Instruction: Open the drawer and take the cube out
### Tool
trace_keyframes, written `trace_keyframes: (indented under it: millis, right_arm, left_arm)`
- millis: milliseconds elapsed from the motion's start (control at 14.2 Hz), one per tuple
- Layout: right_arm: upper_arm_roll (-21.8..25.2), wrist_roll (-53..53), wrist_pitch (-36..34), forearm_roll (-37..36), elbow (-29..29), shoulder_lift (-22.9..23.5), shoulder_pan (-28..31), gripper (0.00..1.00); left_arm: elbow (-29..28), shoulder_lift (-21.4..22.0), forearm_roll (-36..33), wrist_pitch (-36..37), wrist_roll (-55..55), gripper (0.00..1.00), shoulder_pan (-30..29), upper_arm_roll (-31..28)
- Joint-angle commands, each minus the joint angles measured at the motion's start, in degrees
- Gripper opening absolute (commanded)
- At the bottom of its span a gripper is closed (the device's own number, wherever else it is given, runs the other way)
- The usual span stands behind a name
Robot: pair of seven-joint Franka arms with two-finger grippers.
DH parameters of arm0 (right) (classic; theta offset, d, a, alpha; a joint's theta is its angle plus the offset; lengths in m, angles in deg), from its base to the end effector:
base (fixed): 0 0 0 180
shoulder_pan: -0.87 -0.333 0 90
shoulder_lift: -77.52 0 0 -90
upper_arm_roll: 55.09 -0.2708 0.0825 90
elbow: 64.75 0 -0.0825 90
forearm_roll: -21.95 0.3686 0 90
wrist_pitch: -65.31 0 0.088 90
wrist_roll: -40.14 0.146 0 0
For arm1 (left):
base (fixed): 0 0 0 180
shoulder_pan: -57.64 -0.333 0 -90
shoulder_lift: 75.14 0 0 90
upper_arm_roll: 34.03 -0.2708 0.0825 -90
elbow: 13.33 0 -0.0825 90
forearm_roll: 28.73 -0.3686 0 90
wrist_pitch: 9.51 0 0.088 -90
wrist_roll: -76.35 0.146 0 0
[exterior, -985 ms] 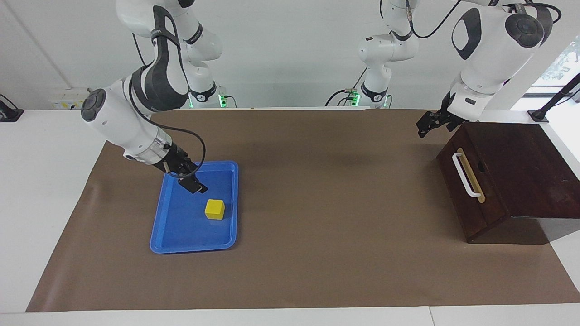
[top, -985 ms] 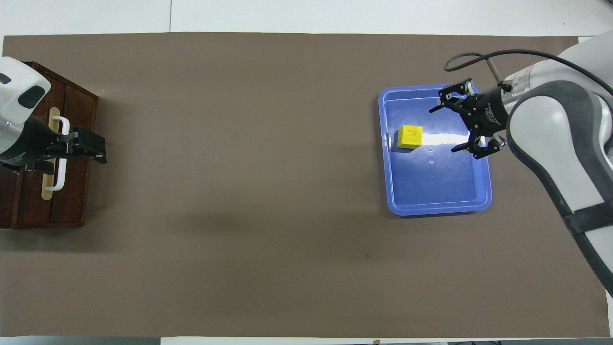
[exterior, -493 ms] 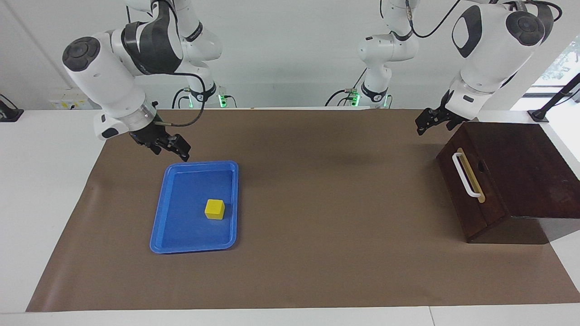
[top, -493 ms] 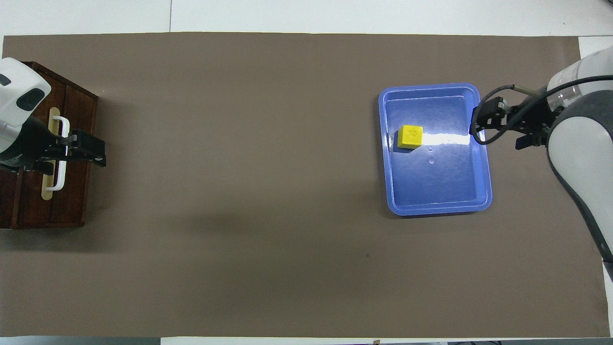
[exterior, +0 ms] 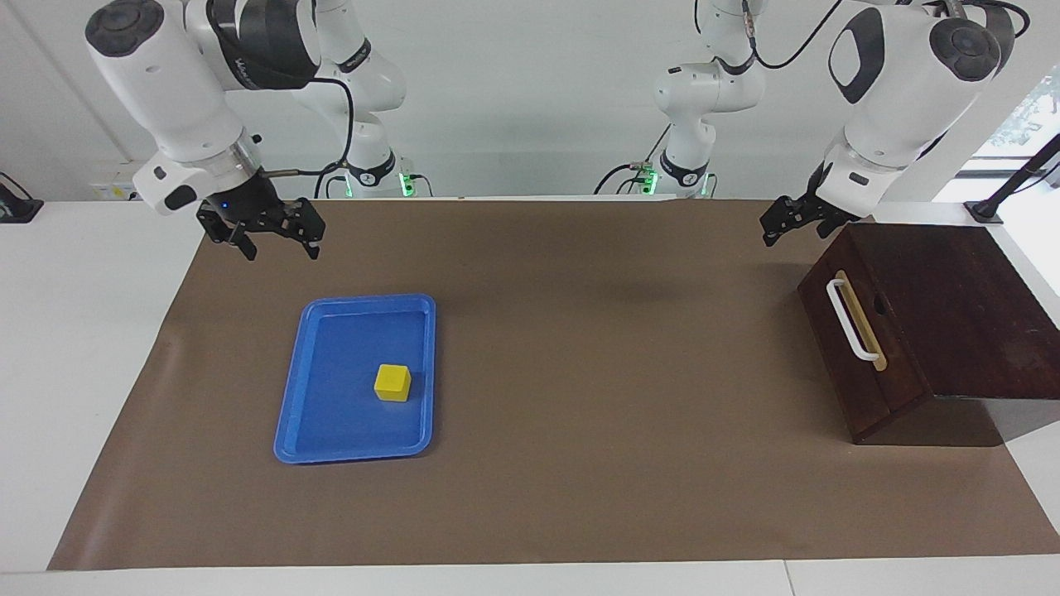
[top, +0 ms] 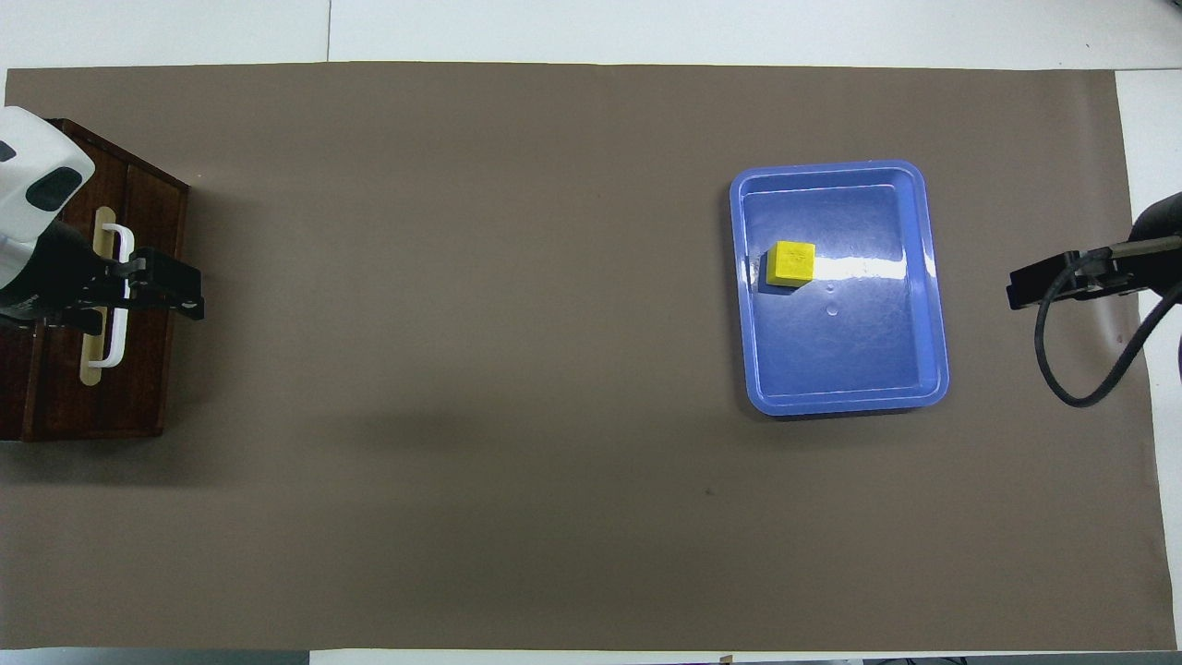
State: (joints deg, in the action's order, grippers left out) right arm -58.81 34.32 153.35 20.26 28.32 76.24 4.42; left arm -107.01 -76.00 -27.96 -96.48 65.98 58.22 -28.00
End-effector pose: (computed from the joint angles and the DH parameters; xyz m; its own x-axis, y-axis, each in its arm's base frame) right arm 0.5257 -0.0026 0.5251 0.9923 0.1032 -0.0682 0.1050 -0.9942 0.0241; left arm 0.5248 -0.0626 0.4993 0.9890 0.0657 -0.1322 0.0651 -0.9978 -0.0090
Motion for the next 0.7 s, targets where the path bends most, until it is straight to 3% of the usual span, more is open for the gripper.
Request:
trace_keyframes:
  millis: [0, 633]
  right_arm:
    - [0.1, -1.6, -1.8, -1.2, 2.2, -1.4, 0.8, 1.0]
    - [0.1, -0.4, -0.4, -0.9, 2.6, -1.4, 1.4, 1.0]
  left_arm:
    - [1.9, -1.1, 0.6, 1.5, 2.0, 1.0, 1.5, -1.4]
    - [1.9, -1.0, 0.4, 0.9, 4.0, 1.0, 0.9, -2.7]
